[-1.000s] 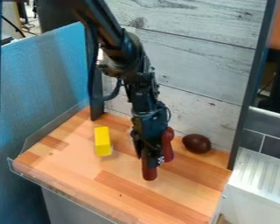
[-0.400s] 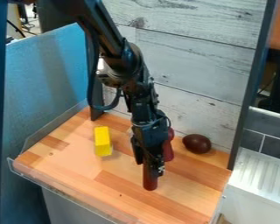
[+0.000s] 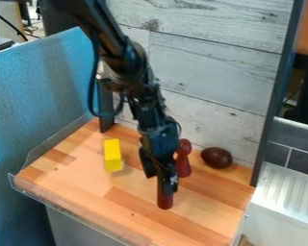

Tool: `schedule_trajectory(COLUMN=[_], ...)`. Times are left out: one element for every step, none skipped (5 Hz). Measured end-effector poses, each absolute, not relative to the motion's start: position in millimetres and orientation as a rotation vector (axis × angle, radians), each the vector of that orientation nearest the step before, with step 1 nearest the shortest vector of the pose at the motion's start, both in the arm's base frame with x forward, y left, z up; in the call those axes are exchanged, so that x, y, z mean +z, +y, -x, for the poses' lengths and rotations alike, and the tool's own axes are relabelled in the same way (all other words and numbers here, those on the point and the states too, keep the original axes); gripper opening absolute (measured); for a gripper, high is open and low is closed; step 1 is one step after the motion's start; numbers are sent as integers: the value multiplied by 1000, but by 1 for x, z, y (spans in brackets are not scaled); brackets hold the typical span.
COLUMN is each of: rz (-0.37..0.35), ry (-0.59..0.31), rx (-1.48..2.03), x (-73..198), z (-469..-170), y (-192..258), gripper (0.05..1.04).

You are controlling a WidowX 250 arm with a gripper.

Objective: Moves the cylinder to middle of the table

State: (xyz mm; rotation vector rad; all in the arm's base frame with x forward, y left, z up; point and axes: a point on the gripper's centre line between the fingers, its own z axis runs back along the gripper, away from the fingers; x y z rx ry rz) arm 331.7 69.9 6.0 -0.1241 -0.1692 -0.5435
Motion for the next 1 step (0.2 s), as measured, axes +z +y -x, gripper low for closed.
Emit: schedule_trajectory(rz=[168], ry=[-137], rx=[-468], x=[34], z=[-337], y=[87], gripper=[1007])
